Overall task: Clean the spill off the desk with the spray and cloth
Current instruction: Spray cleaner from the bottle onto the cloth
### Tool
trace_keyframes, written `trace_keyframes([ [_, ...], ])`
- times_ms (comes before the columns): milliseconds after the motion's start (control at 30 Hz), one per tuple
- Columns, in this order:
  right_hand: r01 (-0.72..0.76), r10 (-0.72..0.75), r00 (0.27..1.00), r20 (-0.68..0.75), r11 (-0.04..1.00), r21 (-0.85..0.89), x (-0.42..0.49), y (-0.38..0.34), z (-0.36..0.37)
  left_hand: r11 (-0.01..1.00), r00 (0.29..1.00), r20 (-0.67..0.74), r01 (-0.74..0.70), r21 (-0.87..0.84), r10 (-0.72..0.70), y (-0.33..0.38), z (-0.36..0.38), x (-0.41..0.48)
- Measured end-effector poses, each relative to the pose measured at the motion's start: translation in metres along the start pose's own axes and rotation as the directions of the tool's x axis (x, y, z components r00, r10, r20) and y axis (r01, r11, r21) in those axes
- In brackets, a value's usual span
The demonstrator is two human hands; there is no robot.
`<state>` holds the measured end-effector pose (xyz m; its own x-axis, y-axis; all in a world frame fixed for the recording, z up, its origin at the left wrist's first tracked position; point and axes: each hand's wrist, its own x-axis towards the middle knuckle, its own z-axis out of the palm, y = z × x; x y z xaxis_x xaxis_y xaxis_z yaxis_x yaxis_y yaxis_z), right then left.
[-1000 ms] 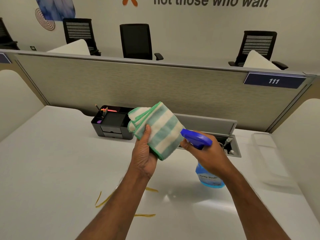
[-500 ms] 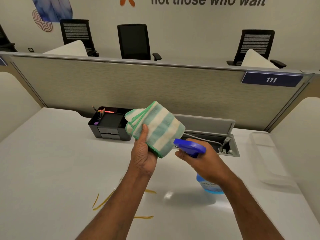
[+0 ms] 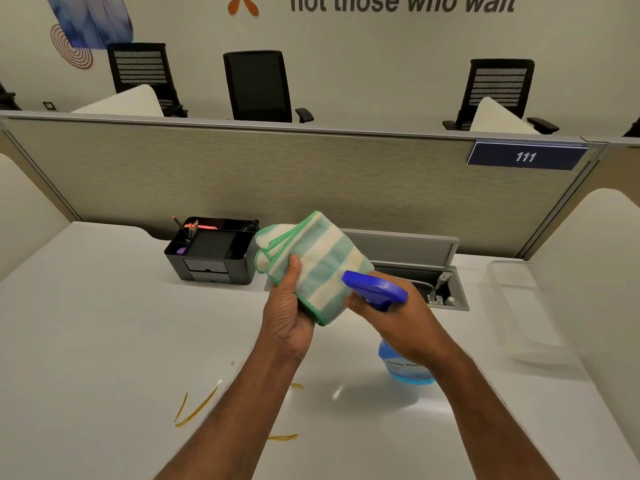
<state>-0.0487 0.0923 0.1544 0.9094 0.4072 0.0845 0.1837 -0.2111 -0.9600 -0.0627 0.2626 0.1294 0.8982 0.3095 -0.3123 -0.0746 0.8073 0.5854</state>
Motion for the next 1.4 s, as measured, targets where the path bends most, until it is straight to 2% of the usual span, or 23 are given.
trace_keyframes([
  [100, 0.006, -0.001, 0.987, -0.162, 0.999, 0.032, 0.002, 0.002, -0.007, 0.997, 0.999, 0.037, -0.004, 0.076, 0.001, -0.005, -0.002, -0.006],
  [200, -0.008, -0.005, 0.969, -0.247, 0.999, -0.051, 0.003, 0.006, -0.017, 0.995, 0.999, 0.045, 0.01, 0.096, -0.014, -0.01, -0.004, -0.01],
  [300, -0.004, -0.001, 0.952, -0.307, 1.0, -0.015, -0.002, 0.01, -0.032, 0.996, 0.999, 0.036, 0.034, 0.08, -0.037, -0.013, -0.002, -0.012],
  [533, -0.07, 0.109, 0.944, -0.311, 0.989, 0.132, -0.026, 0.027, -0.089, 0.991, 0.992, 0.052, 0.109, 0.08, -0.113, -0.034, 0.003, -0.022],
  [867, -0.195, 0.245, 0.897, -0.369, 0.966, 0.169, -0.072, 0.06, -0.171, 0.985, 0.987, 0.07, 0.141, 0.096, -0.148, -0.066, -0.01, -0.033],
  [1100, -0.177, 0.23, 0.901, -0.367, 0.969, 0.173, -0.093, 0.078, -0.213, 0.983, 0.985, 0.06, 0.156, 0.098, -0.162, -0.084, -0.011, -0.038],
  [1400, -0.154, 0.163, 0.946, -0.279, 0.987, 0.054, -0.094, 0.085, -0.257, 0.987, 0.988, 0.063, 0.135, 0.087, -0.141, -0.089, -0.012, -0.045],
])
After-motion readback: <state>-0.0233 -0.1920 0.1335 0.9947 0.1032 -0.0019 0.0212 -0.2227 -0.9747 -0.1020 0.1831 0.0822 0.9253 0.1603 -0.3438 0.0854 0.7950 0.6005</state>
